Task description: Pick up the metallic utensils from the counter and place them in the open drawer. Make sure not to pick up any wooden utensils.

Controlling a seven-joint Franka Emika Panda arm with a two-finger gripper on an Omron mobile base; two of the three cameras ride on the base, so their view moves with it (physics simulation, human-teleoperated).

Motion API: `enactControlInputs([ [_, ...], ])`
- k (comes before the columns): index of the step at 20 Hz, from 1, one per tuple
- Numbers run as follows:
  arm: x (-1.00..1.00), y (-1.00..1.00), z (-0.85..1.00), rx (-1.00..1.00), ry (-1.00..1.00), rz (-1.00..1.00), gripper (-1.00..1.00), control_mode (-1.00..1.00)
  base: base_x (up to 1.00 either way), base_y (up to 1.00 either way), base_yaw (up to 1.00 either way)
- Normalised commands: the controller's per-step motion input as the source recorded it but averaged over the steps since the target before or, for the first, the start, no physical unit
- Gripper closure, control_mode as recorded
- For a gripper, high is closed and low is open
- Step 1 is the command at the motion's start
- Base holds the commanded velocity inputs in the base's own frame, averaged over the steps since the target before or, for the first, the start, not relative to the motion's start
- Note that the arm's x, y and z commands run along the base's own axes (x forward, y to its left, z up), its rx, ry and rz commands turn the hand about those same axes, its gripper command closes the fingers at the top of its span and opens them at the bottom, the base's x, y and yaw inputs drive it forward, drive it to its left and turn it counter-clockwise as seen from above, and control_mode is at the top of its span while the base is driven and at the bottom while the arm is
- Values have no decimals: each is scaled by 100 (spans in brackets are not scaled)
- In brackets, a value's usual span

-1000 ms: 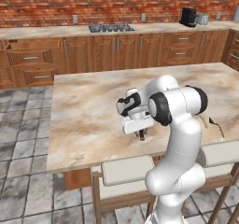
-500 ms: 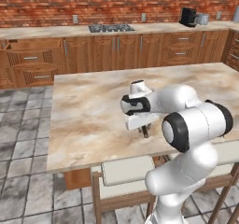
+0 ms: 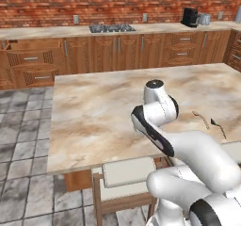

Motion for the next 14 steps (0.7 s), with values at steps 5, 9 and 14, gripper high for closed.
enactControlInputs([
  [5,-68,0,99,0,-43,1,100,-100,0,0,0],
  [9,-63,0,97,0,-36,0,100,-100,0,0,0],
  [14,-67,0,91,0,-32,1,100,-100,0,0,0],
])
